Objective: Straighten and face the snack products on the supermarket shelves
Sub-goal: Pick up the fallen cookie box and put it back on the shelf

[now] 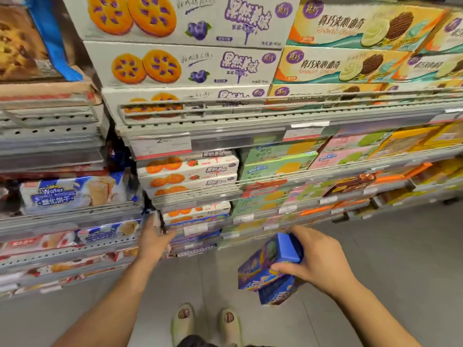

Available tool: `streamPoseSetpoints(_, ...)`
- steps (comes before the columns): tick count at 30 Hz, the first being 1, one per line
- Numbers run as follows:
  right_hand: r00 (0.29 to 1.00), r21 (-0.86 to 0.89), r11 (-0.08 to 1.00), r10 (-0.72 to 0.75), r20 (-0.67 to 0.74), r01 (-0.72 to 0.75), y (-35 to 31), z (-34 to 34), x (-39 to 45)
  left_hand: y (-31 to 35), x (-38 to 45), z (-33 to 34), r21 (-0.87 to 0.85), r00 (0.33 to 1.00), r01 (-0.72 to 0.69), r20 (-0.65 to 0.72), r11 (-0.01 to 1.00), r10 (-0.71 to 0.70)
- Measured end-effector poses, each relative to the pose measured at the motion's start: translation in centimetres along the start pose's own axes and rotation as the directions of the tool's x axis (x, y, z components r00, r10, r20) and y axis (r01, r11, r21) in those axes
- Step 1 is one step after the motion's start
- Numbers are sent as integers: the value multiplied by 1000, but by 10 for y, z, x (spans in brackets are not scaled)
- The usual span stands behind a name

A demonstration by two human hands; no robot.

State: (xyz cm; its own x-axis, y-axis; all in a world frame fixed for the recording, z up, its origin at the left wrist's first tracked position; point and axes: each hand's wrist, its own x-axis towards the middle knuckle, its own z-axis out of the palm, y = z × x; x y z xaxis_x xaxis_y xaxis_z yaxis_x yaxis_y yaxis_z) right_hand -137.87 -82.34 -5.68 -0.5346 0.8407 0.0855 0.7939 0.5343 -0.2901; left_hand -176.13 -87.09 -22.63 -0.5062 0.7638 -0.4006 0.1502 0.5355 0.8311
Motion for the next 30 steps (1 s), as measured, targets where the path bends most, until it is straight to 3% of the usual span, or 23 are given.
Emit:
streamPoseSetpoints(4,994,3,994,113,6,-113,-2,-7,-6,-21,33,9,165,998,-52,42,985,46)
streamPoseSetpoints(8,984,-7,984,179,13,-179,-3,-11,-9,-9,42,21,159,994,-111,12,981,110)
streamPoseSetpoints(14,986,34,986,164,-13,-164,-9,-15,-17,-12,70,20,293,1000,-26,6,956,25)
streamPoseSetpoints(19,988,82,985,152,-21,-149,-11,-14,-21,-11,58,12,296,989,-145,51,944,136)
streamPoseSetpoints(30,1000,111,993,30,-10,-29,-11,2,-5,-17,-32,-22,76,992,-126,2,989,126)
